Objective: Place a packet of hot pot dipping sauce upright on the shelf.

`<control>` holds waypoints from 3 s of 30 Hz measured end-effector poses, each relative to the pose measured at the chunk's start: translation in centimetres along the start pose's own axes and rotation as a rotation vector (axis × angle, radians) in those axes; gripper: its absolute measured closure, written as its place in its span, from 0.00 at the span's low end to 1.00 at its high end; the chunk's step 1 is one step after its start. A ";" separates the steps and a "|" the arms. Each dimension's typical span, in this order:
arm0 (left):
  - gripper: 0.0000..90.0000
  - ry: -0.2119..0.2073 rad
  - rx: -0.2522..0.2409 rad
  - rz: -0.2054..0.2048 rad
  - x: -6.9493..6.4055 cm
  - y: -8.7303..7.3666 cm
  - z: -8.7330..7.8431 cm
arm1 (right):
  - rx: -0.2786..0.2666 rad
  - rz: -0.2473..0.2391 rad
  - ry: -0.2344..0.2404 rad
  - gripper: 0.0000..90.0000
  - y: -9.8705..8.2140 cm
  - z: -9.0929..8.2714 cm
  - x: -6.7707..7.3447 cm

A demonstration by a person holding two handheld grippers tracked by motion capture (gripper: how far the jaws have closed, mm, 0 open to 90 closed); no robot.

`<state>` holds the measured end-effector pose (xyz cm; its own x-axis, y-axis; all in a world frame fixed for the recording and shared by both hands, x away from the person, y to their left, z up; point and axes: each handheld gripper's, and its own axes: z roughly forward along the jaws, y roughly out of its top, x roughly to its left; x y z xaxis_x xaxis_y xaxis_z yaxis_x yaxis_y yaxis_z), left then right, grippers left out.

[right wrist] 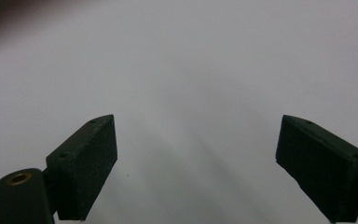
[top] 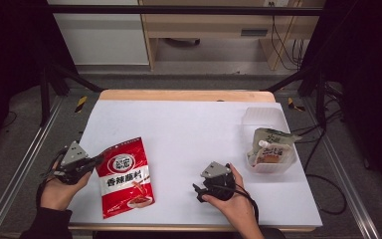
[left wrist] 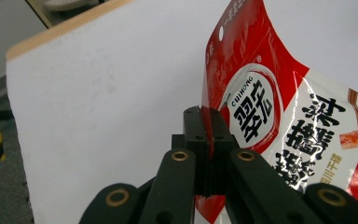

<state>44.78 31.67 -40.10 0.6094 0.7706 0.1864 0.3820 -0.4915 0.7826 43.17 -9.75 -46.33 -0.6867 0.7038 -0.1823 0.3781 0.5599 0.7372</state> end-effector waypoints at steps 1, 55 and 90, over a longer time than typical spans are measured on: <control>1.00 -0.003 -0.010 0.016 -0.4 1.0 -0.2 | 0.003 -0.001 0.001 0.14 0.0 0.0 0.0; 1.00 -0.129 -0.063 0.234 -3.0 12.4 0.5 | 0.076 -0.341 0.141 0.32 14.4 -4.7 -3.3; 1.00 -0.182 -0.071 0.297 -4.3 13.3 0.4 | 0.124 -0.361 0.230 0.42 18.2 -2.3 -3.6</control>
<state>47.52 21.65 -30.78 0.8027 0.5104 0.3085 0.1241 -0.6489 0.7507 51.03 -3.09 -30.77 -0.9031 0.3463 -0.2539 0.1512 0.8099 0.5667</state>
